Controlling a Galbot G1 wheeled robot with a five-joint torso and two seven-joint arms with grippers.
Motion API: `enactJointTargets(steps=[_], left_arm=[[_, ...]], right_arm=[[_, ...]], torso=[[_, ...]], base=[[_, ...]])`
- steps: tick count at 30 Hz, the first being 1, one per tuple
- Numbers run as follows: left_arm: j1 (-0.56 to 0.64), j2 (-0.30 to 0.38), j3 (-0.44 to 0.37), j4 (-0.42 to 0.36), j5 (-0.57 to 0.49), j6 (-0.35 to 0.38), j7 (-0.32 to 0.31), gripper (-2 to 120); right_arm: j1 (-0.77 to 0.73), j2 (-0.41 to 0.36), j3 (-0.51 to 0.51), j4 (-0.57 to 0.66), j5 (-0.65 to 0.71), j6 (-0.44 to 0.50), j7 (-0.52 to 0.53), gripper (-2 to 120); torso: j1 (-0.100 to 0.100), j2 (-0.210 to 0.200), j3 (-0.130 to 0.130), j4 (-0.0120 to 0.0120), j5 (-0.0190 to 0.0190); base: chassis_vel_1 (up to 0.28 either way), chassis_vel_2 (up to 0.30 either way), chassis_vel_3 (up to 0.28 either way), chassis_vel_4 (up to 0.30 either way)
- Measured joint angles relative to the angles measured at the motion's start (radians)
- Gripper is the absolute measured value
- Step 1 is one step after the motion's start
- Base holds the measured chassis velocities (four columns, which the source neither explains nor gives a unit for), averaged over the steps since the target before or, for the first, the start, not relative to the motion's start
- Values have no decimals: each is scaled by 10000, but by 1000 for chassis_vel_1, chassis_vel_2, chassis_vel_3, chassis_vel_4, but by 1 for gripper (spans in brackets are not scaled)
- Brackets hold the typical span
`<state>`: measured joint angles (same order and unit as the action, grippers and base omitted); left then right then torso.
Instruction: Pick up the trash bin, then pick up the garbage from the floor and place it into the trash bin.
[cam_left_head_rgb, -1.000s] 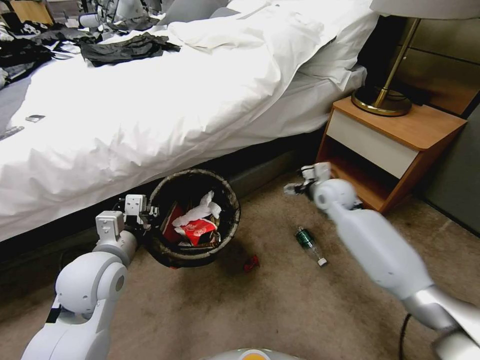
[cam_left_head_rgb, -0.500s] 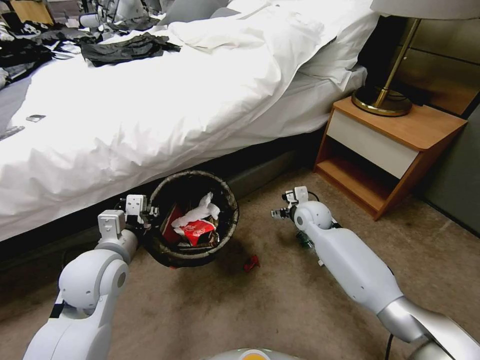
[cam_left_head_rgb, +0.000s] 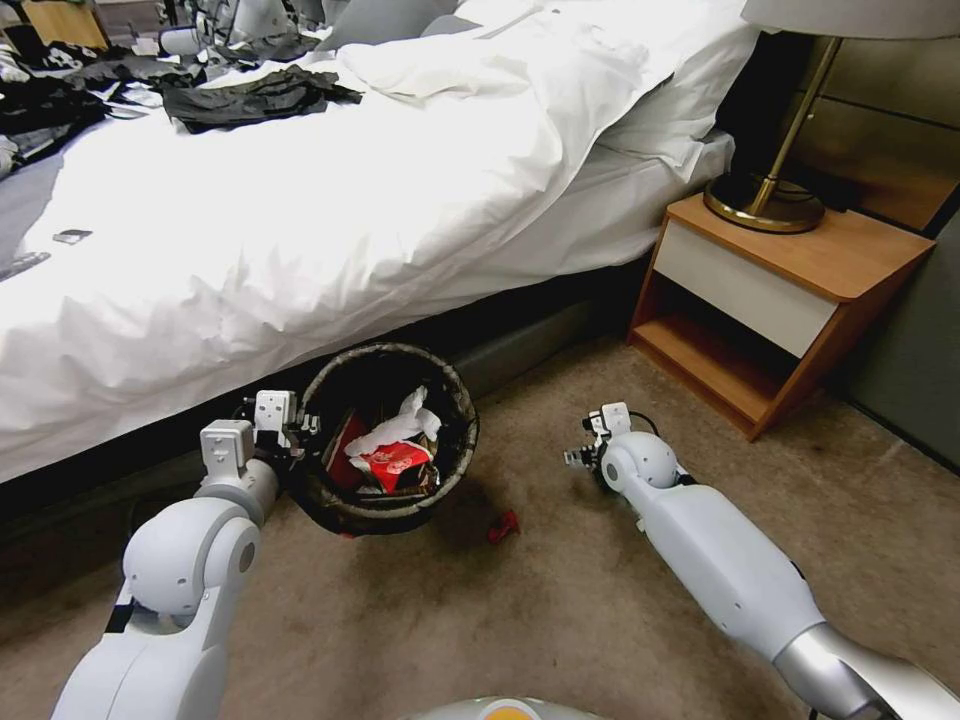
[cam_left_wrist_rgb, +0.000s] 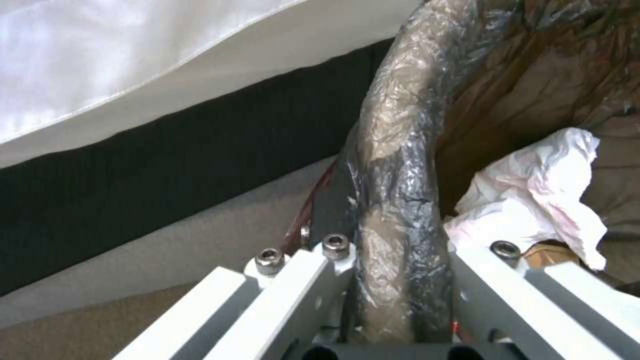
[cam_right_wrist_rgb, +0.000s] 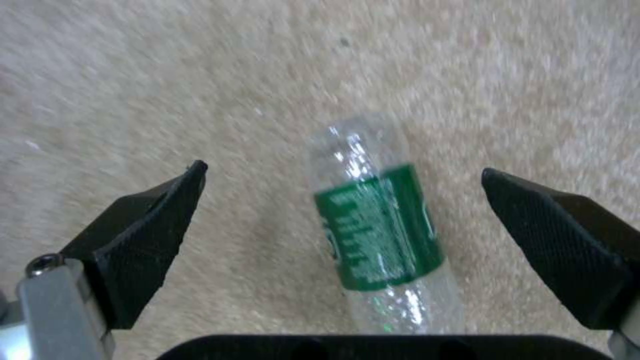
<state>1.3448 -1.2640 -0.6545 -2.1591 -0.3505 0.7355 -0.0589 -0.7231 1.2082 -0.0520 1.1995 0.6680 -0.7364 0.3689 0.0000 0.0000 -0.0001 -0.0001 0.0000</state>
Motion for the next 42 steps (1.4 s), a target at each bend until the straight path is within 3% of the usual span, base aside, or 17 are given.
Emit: enactJointTargets(steps=[23, 30, 34, 36, 42], left_arm=[[24, 42, -68, 0, -4, 0, 11, 1], [1, 56, -41, -6, -4, 0, 29, 1], [-75, 87, 21, -6, -5, 0, 37, 1], [-86, 91, 29, -4, -5, 0, 36, 1], [-115, 91, 48, 61, 1, -1, 40, 1]], right_arm=[[268, 672, 427, -2244, -1150, 127, -889, 100], [256, 552, 660, -2516, -1332, 341, -1097, 80], [127, 450, 720, -2368, -1371, 365, -1109, 59], [107, 428, 720, -2311, -1379, 351, -1100, 57], [35, 328, 685, -1980, -1365, 181, -999, 34]], torso=[[1, 1, 0, 1, 0], [0, 0, 0, 1, 0], [0, 0, 0, -1, 1], [0, 0, 0, 0, 0], [0, 0, 0, 0, 0]], base=[[0, 0, 0, 0], [0, 0, 0, 0], [0, 0, 0, 0], [0, 0, 0, 0], [0, 0, 0, 0]])
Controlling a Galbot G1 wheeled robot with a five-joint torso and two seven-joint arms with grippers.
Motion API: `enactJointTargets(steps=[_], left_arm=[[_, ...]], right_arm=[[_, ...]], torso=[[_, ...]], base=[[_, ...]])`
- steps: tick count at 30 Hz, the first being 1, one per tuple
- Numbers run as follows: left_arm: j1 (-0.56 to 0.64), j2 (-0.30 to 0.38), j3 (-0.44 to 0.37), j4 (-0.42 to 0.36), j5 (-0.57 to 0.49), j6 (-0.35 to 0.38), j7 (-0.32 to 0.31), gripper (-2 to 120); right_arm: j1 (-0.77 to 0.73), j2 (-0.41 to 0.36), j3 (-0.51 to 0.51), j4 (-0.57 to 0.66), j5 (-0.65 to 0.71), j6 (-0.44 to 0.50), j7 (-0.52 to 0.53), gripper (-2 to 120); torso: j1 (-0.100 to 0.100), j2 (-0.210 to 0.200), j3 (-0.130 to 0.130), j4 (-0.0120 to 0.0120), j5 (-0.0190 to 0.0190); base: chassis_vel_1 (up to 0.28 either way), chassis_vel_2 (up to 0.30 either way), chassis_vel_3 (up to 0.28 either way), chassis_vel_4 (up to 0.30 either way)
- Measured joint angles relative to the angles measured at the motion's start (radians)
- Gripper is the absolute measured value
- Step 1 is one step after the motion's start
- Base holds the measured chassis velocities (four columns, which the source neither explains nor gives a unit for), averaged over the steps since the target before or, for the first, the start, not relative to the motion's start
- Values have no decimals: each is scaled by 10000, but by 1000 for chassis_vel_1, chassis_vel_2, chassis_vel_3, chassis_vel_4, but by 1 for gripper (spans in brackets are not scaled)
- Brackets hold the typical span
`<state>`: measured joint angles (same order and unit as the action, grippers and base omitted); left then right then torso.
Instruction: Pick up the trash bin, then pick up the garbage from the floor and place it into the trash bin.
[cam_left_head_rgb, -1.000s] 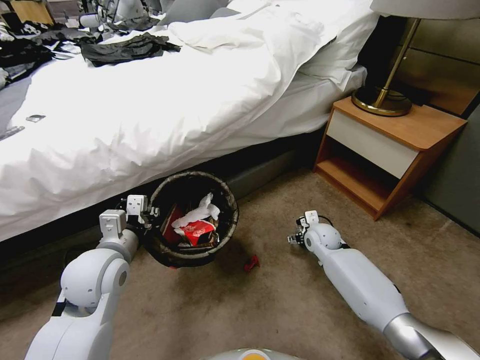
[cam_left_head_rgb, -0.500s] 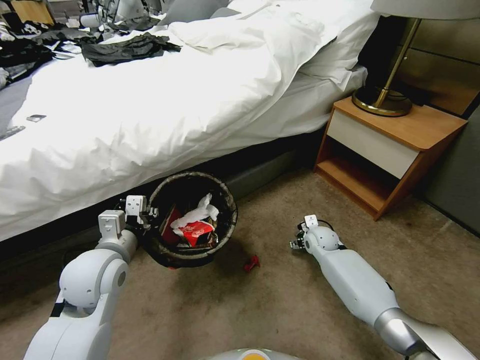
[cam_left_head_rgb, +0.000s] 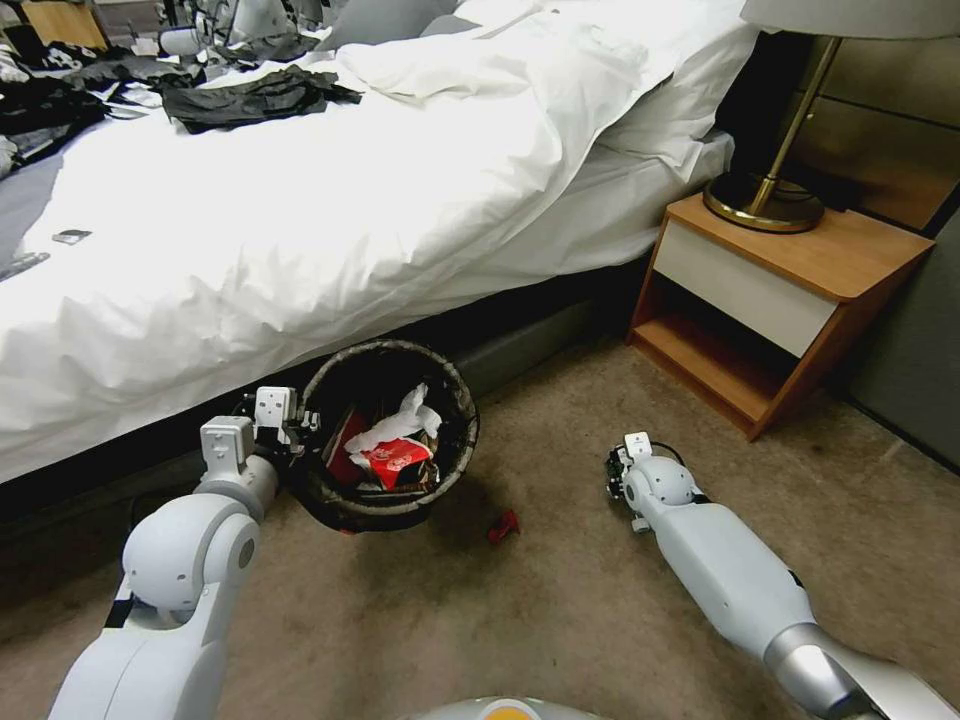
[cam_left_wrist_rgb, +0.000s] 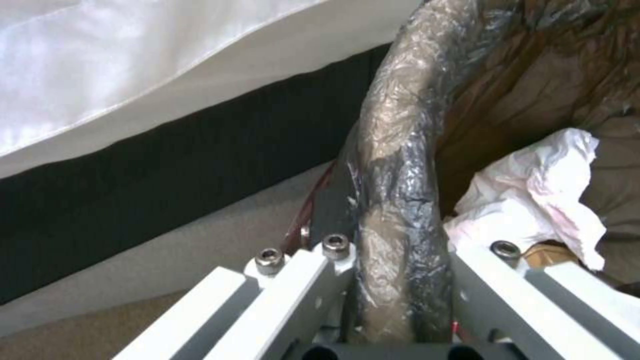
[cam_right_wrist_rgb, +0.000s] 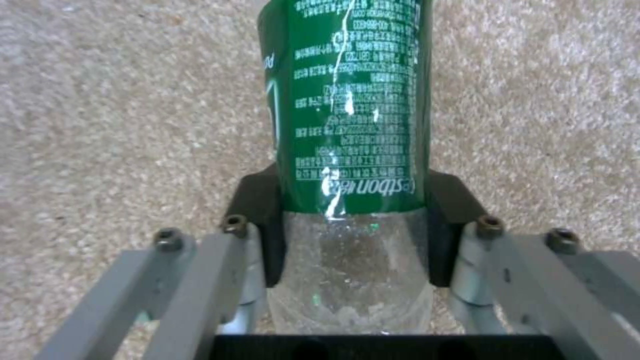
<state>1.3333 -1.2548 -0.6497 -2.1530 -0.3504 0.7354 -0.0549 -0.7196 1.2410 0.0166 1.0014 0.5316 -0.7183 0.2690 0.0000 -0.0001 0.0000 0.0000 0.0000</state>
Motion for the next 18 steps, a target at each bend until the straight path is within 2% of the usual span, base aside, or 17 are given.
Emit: enactJointTargets(steps=[6, 9, 10, 12, 13, 16, 17, 18], left_arm=[[13, -7, -35, 19, 18, 0, 6, 1], [-23, 7, -47, 18, -50, 0, -7, 1], [-23, 7, -47, 18, -50, 0, -7, 1], [-77, 37, -51, 18, -128, 0, -82, 1], [-77, 37, -51, 18, -128, 0, -82, 1], [-118, 68, -53, 40, -158, 0, -148, 1], [-118, 68, -53, 40, -158, 0, -148, 1], [-122, 74, -53, 40, -155, 0, -148, 1]], right_arm=[[-102, -118, -28, 468, 123, -133, 192, 23], [-274, -629, 61, 1649, 662, -161, 558, 21], [-274, -629, 61, 1649, 662, -161, 558, 21], [-408, -1471, 221, 3103, 1355, -165, 885, 21], [-408, -1471, 221, 3103, 1355, -165, 885, 21], [-419, -2563, 484, 5018, 2343, -175, 1267, 21], [-419, -2563, 484, 5018, 2343, -175, 1267, 21], [-319, -2903, 593, 5797, 2829, -178, 1411, 21]], torso=[[0, 0, 1, 1, 1], [0, 0, 0, 4, 4], [0, 0, 0, 4, 4], [0, 0, 0, 0, 1], [0, 0, 0, 0, 1], [-1, 0, 0, -6, 1], [-1, 0, 0, -6, 1], [-1, 0, 0, -3, 1]], base=[[0, 0, 0, 0], [0, 0, 0, 0], [0, 0, 0, 0], [0, 0, 0, 0], [0, 0, 0, 0], [0, 0, 0, 0], [0, 0, 0, 0], [0, 0, 0, 0]])
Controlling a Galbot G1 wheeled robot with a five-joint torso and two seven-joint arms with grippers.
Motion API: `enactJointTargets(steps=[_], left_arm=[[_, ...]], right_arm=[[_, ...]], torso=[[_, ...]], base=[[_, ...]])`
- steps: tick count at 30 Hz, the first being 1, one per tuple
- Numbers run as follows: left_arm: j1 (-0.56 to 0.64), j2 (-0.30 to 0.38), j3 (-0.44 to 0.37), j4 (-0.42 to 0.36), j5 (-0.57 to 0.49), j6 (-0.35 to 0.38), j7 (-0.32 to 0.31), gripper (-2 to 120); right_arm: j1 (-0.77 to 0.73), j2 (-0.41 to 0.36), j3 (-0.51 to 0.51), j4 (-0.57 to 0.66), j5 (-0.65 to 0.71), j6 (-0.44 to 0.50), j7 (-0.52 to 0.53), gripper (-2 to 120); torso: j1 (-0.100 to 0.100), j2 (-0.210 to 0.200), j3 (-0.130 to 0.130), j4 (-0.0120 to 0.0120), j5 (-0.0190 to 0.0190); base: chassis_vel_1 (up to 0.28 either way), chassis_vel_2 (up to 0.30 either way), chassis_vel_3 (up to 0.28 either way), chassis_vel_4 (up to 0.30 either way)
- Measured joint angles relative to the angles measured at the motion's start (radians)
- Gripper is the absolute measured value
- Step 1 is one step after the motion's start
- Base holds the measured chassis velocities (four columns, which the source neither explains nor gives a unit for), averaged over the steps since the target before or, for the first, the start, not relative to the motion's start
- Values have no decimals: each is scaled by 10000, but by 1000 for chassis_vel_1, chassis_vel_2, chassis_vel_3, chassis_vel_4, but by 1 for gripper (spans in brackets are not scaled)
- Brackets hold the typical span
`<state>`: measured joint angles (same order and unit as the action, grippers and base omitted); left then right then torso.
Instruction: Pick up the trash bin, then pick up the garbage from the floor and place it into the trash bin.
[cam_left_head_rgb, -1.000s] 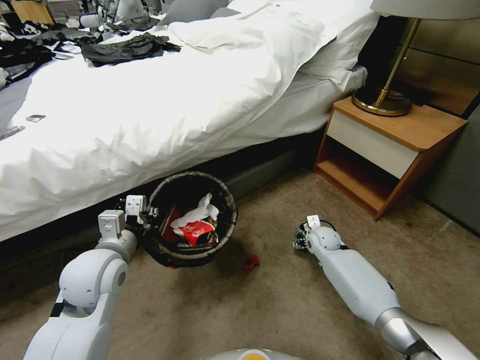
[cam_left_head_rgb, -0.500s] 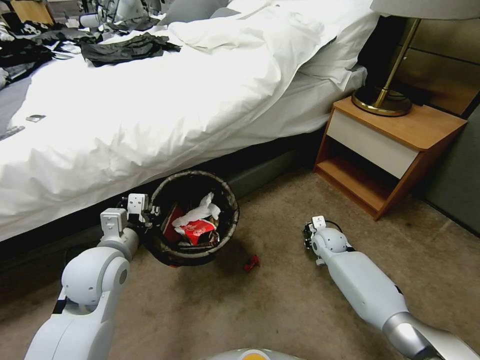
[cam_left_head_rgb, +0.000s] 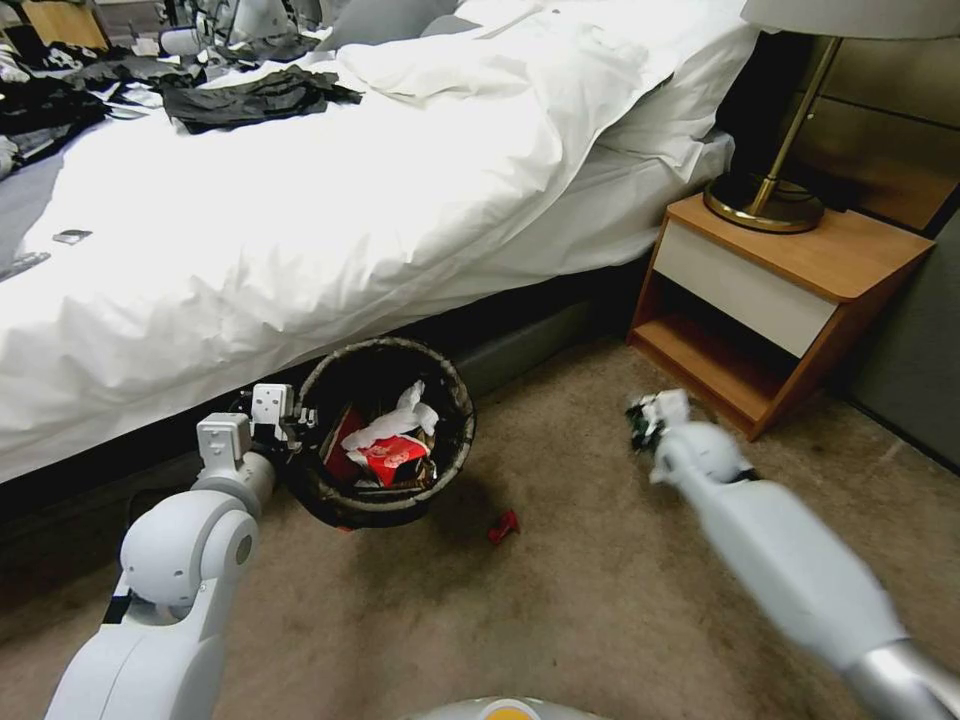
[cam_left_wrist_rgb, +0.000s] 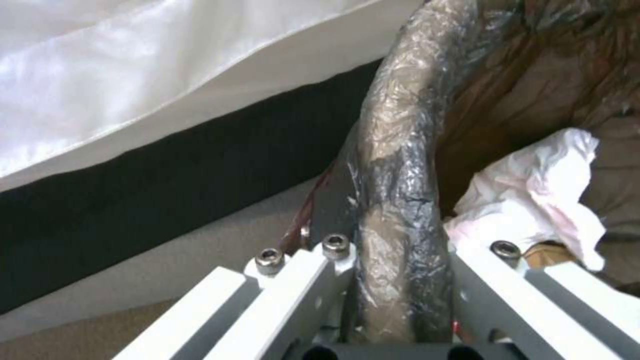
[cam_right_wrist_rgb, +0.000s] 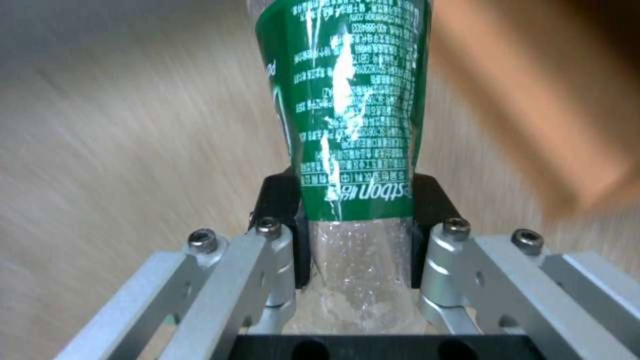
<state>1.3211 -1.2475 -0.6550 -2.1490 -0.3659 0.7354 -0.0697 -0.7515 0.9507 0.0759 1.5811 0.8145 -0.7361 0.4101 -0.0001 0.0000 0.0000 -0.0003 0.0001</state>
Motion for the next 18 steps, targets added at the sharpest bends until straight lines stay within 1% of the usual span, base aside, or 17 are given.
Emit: enactJointTargets(steps=[2, 3, 6, 7, 8, 9, 10, 11, 12, 13, 15, 16, 17, 18], left_arm=[[-19, -5, 23, 0, 23, 0, -3, 1], [-19, -5, 23, 0, 23, 0, -3, 1], [-59, -72, 105, 26, 109, 0, -3, 1], [-59, -72, 105, 26, 109, 0, -3, 1], [-76, -110, 139, 50, 140, 0, 4, 1], [-113, -172, 184, 86, 190, 0, 7, 1], [-113, -172, 184, 86, 190, 0, 7, 1], [-135, -214, 232, 88, 216, 0, 14, 1], [-139, -223, 263, 76, 217, 0, 22, 1], [-139, -223, 263, 76, 217, 0, 22, 1], [-139, -201, 289, -36, 196, 0, 52, 1], [-134, -155, 288, -117, 156, 0, 63, 1], [-134, -155, 288, -117, 156, 0, 63, 1], [-111, -85, 287, -221, 71, 0, 87, 1]], right_arm=[[363, -561, 199, 1442, 966, -1, 253, 21], [363, -561, 199, 1442, 966, -1, 253, 21], [1199, -1105, 333, 3128, 2561, -1, 747, 21], [1199, -1105, 333, 3128, 2561, -1, 747, 21], [1516, -1185, 334, 3536, 3068, -1, 859, 21], [2111, -1249, 206, 4117, 4102, -1, 1162, 21], [2111, -1249, 206, 4117, 4102, -1, 1162, 21], [2757, -1226, 13, 4592, 5042, -2, 1371, 21], [3406, -1154, -196, 4889, 5665, -2, 1505, 21], [3406, -1154, -196, 4889, 5665, -2, 1505, 21], [4669, -922, -734, 5232, 6771, -2, 1817, 21], [5440, -726, -1192, 5344, 7490, 0, 2022, 21], [5440, -726, -1192, 5344, 7490, 0, 2022, 21], [6120, -480, -1749, 5377, 8015, 0, 2179, 21]], torso=[[0, 0, 0, 3, -2], [0, 0, 0, 3, -2], [0, 1, 0, 4, -1], [0, 1, 0, 4, -1], [0, 1, 0, 4, -1], [0, 1, 0, 0, -2], [0, 1, 0, 0, -2], [0, 2, 0, 4, 1], [0, 1, 0, 2, -4], [0, 1, 0, 2, -4], [1, 2, 0, 5, -3], [0, 2, 0, 5, -5], [0, 2, 0, 5, -5], [0, 2, 0, 6, -5]], base=[[0, 0, 0, 0], [0, 0, 0, 0], [0, 0, 0, 0], [0, 0, 0, 0], [0, 0, 0, 0], [0, 0, 0, 0], [0, 0, 0, 0], [0, 0, 0, 0], [0, 0, 0, 0], [0, 0, 0, 0], [0, 0, 0, 0], [0, 0, 0, 0], [0, 0, 0, 0], [0, 0, 0, 0]])
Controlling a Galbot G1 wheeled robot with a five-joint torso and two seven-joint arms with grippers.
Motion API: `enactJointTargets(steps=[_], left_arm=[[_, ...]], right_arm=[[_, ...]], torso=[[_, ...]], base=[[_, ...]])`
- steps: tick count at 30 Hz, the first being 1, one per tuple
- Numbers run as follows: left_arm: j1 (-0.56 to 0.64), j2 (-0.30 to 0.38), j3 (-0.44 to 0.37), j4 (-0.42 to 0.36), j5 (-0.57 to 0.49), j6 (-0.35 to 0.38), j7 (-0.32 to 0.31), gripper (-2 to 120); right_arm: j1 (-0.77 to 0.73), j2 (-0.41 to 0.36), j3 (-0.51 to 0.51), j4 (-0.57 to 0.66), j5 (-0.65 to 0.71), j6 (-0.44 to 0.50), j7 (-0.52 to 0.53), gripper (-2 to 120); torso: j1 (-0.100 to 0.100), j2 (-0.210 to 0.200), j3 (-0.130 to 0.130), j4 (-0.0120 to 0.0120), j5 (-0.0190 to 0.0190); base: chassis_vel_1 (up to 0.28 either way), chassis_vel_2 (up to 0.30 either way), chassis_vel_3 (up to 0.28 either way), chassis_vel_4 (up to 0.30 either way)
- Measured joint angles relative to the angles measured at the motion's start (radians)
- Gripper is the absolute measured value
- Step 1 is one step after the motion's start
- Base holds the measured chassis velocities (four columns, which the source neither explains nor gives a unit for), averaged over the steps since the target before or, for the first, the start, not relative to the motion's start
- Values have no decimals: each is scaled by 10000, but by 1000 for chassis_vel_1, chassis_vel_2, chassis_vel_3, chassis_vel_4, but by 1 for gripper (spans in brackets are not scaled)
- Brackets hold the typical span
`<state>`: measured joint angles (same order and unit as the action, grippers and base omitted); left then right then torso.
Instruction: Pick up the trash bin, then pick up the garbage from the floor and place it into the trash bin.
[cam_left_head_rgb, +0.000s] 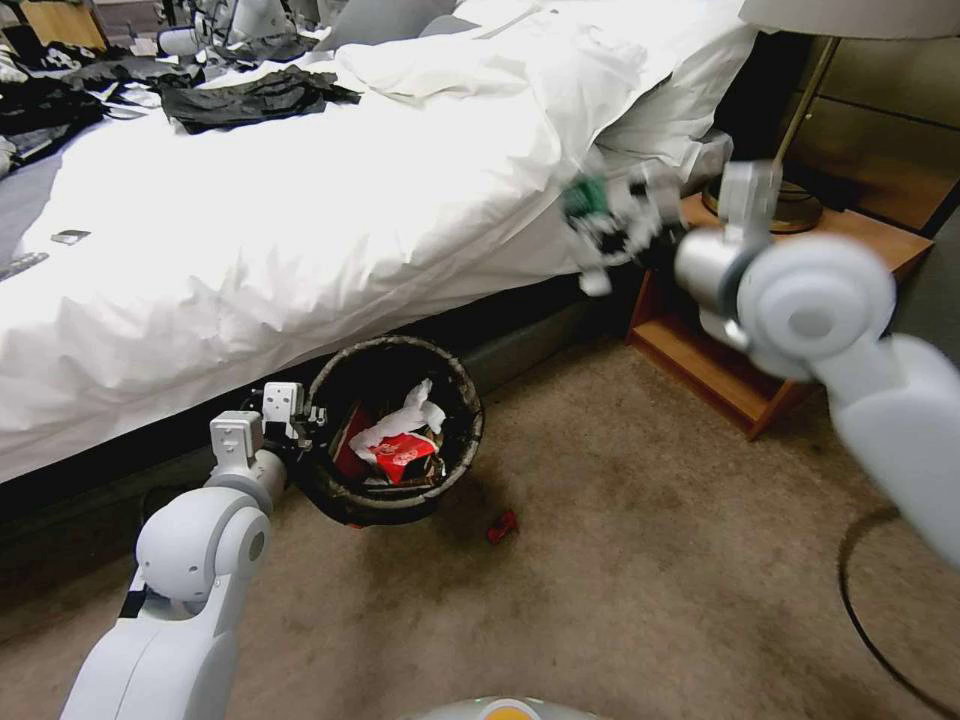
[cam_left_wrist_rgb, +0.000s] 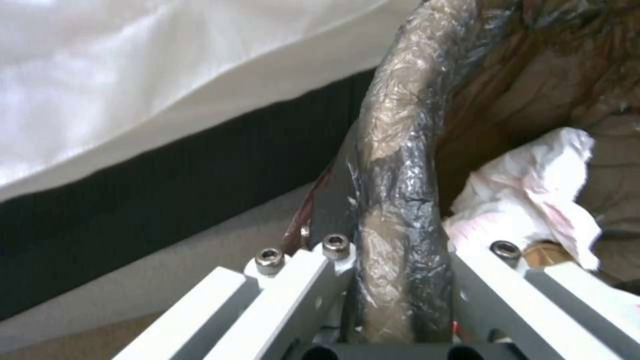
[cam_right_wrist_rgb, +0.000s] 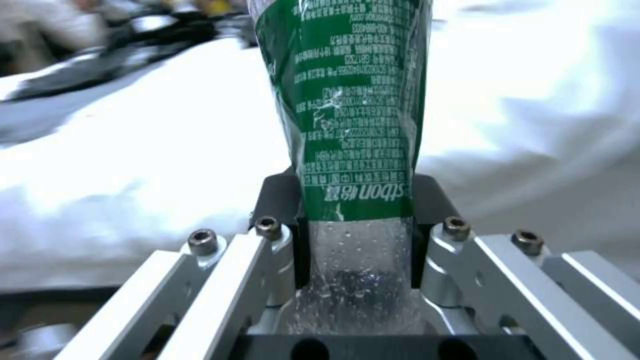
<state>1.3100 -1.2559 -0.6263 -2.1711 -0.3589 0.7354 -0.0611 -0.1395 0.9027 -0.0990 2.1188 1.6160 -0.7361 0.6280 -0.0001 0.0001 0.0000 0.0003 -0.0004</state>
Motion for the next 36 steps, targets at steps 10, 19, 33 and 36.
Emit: enactJointTargets(steps=[10, 19, 33, 36], left_arm=[[107, 300, -132, -1004, -748, 0, 63, 1], [331, 410, -171, -1833, -1205, 0, -30, 1], [368, 381, -231, -1898, -1191, 0, -55, 1], [365, 356, -225, -1852, -1160, 0, -51, 1]], right_arm=[[1505, 1583, -2496, 98, 2193, 90, 1355, 21], [900, 1921, -3577, 200, 2161, 191, 1658, 21], [209, 1648, -3945, -71, 1214, 18, 1367, 21], [178, 1653, -3984, -183, 1007, 15, 1304, 21]], torso=[[0, -1, 0, -1, 3], [0, -1, 0, -3, 5], [0, 0, 0, -3, 4], [1, -1, 0, -3, 4]], base=[[0, 0, 0, 0], [0, 0, 0, 0], [0, 0, 0, 0], [0, 0, 0, 0]])
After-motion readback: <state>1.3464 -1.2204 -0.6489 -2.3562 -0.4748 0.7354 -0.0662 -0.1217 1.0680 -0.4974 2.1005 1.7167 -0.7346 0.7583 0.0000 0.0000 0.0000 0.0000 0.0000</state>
